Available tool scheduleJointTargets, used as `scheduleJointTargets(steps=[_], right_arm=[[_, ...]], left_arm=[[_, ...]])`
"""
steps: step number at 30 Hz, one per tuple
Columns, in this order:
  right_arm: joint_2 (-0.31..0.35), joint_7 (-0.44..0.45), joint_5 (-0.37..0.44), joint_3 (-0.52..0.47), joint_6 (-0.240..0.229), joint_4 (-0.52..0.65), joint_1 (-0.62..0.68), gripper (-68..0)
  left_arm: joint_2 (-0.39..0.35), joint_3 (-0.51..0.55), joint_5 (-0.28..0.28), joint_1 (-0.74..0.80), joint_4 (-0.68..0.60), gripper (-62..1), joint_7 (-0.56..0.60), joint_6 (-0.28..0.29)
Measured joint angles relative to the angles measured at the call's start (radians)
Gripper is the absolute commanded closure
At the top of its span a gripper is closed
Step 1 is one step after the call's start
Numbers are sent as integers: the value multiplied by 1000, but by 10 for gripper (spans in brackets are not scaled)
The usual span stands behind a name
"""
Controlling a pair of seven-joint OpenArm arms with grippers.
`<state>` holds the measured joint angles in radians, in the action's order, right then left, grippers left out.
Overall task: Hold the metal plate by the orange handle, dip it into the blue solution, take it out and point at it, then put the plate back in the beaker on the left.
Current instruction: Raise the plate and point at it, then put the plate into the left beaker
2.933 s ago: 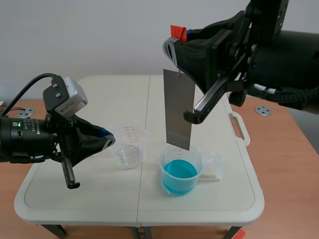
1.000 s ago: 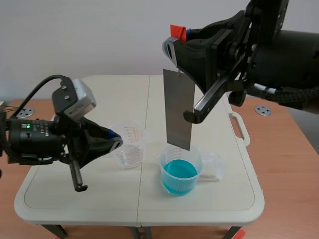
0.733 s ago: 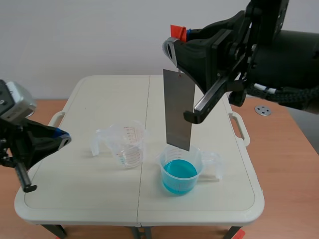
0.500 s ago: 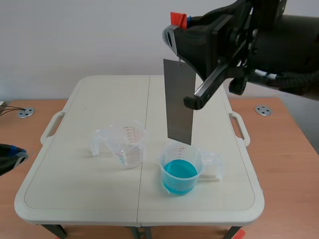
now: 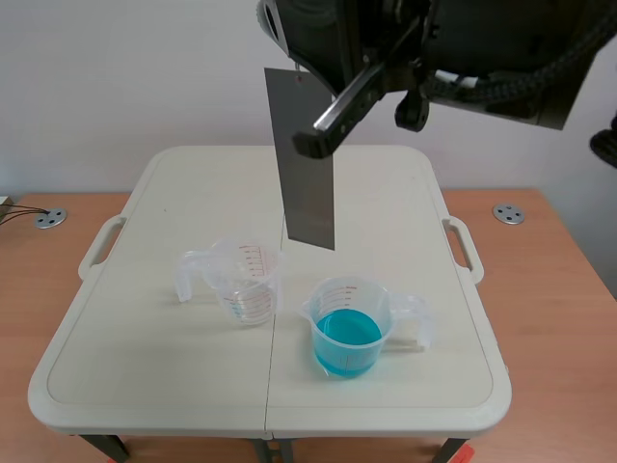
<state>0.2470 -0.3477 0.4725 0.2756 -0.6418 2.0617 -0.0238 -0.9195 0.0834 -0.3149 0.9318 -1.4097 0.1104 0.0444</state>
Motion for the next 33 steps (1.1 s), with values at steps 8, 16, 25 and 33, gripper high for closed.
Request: scheduleJointTargets(steps=[8,16,25,33], right_arm=[[0,-1,1,71,26,-38,-85,-15],[0,-2,70,119,30,-156,-174,-15],[-6,1,140,168,35,-290,-286,-15],[-89,-4,138,168,20,-422,-334,-15]], left_arm=[[0,0,52,187,0,-32,0,-7],[0,-4,53,265,0,-32,-36,-6],[0,-4,53,251,0,-31,-50,8],[0,-8,52,251,0,-31,-67,65]])
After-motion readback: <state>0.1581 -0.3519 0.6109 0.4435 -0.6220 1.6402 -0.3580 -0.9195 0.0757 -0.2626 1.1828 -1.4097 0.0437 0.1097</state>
